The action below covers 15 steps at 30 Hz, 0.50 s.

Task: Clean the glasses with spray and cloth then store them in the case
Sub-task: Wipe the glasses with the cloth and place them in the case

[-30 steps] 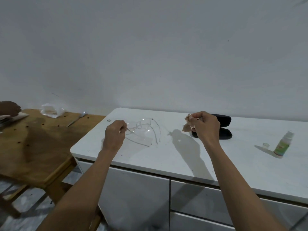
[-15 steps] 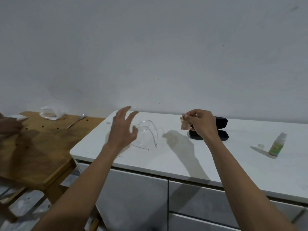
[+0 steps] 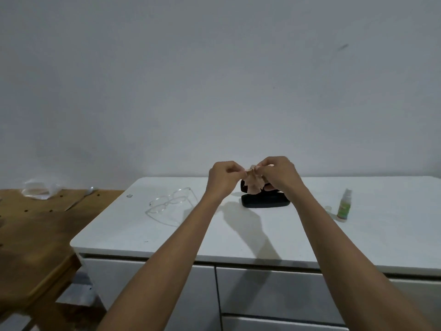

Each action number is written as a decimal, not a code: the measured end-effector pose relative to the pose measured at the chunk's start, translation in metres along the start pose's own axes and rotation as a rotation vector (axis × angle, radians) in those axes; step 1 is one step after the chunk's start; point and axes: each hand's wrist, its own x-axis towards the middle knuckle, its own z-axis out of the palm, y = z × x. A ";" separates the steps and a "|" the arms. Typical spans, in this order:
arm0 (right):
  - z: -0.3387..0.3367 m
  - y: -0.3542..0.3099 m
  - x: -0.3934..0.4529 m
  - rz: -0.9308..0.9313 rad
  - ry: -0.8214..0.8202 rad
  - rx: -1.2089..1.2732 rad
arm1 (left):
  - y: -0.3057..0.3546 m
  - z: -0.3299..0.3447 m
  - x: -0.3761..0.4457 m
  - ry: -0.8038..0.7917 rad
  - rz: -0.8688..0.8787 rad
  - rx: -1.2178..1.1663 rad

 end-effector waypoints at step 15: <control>-0.055 -0.001 0.012 -0.121 -0.002 -0.376 | 0.039 0.016 0.024 -0.073 0.222 0.205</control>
